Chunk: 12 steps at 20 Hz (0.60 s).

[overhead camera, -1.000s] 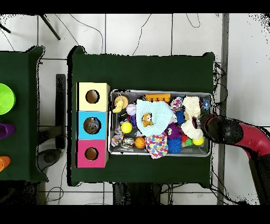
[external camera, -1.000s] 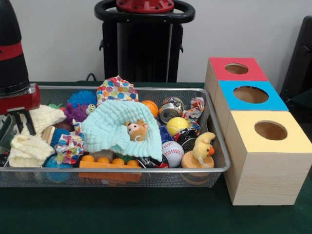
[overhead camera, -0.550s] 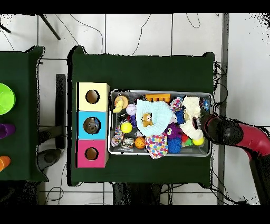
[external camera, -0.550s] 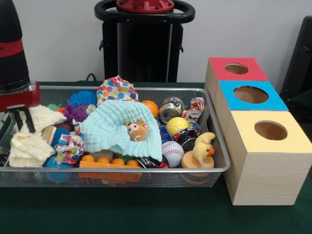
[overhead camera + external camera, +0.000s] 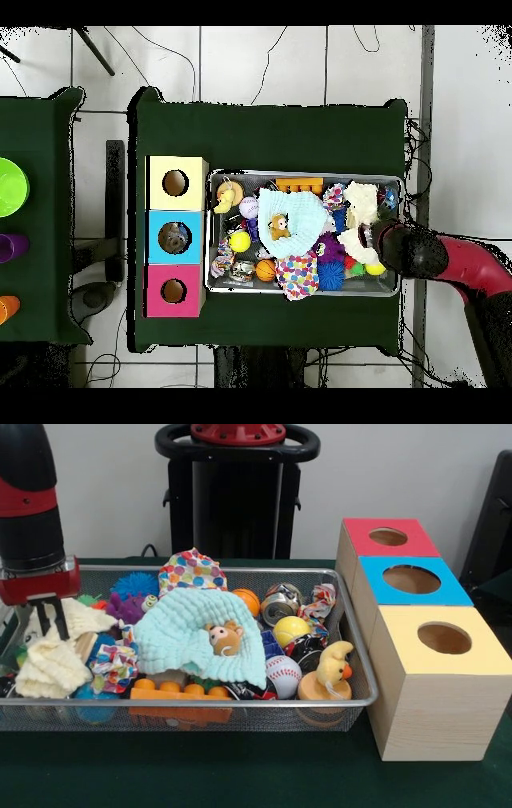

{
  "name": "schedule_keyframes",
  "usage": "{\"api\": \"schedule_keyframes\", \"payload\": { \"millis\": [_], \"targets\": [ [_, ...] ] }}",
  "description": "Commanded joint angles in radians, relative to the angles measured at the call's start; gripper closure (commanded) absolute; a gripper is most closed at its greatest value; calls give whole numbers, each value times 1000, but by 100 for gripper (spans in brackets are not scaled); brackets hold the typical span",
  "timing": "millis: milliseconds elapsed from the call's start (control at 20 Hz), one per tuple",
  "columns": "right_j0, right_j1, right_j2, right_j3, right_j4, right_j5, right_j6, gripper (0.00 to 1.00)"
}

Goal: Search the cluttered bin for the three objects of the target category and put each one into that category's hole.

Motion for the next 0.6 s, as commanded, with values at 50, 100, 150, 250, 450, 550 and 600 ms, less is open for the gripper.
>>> {"api": "schedule_keyframes", "payload": {
  "millis": [50, 100, 150, 250, 450, 550, 600],
  "targets": [
    [58, -3, -93, 117, -25, -97, 145, 100],
    [64, -2, -100, 121, -21, -107, 153, 100],
    [71, -3, -107, 124, -17, -116, 161, 100],
    [84, 0, -120, 130, -6, -136, 176, 100],
    [111, -6, -149, 149, 15, -175, 212, 100],
    [129, -9, -166, 154, 27, -189, 230, 100],
    [138, -9, -175, 157, 33, -197, 238, 100]
  ]
}}
